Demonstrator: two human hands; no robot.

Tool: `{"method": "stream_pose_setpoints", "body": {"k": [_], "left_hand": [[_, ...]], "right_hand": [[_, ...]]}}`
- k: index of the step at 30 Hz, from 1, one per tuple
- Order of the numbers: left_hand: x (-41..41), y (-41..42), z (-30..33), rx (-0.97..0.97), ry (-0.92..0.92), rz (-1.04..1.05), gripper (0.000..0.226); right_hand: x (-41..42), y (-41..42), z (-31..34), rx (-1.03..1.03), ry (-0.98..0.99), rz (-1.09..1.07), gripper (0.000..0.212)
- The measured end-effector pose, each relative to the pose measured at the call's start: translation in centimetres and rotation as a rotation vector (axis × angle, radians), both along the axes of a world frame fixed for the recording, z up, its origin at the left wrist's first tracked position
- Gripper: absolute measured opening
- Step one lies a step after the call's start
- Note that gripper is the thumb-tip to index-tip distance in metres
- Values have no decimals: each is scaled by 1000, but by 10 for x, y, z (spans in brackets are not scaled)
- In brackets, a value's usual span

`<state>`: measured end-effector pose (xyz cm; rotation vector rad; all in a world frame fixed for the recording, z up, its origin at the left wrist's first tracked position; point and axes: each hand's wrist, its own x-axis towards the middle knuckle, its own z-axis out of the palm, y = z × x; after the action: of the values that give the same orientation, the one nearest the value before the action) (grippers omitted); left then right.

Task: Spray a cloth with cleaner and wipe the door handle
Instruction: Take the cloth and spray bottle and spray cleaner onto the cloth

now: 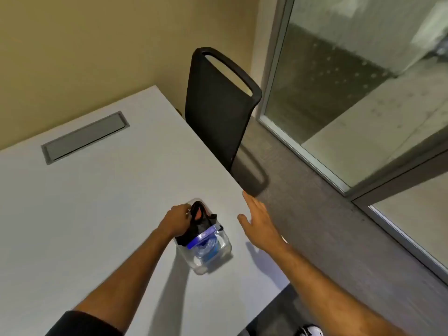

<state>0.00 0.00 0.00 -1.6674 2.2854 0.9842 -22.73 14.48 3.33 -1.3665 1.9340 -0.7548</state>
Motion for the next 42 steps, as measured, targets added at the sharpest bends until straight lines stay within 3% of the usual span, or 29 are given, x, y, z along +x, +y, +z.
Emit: {"method": "stream_pose_setpoints", "body": {"k": [5, 12, 20, 24, 28, 32, 38, 42], "left_hand": [[6, 2, -33, 80, -148, -105, 35], [4, -1, -62, 92, -135, -80, 44], [-7, -5, -79, 78, -162, -44, 44], [-6, -3, -78, 72, -142, -27, 45], [-7, -2, -73, 72, -119, -6, 46], [-9, -1, -58, 73, -81, 21, 30], [-6, 6, -12, 0, 66, 178, 10], [-8, 21, 24, -10, 157, 261, 10]], "right_hand": [[41, 7, -23, 193, -142, 158, 78], [79, 11, -23, 273, -369, 94, 98], [112, -2, -36, 277, -369, -6, 106], [121, -4, -41, 206, -422, -128, 102], [119, -10, -38, 123, -414, -159, 78], [108, -7, -30, 76, -412, -116, 76], [87, -4, 11, -103, -558, -116, 73], [62, 2, 54, -282, -618, -135, 65]]}}
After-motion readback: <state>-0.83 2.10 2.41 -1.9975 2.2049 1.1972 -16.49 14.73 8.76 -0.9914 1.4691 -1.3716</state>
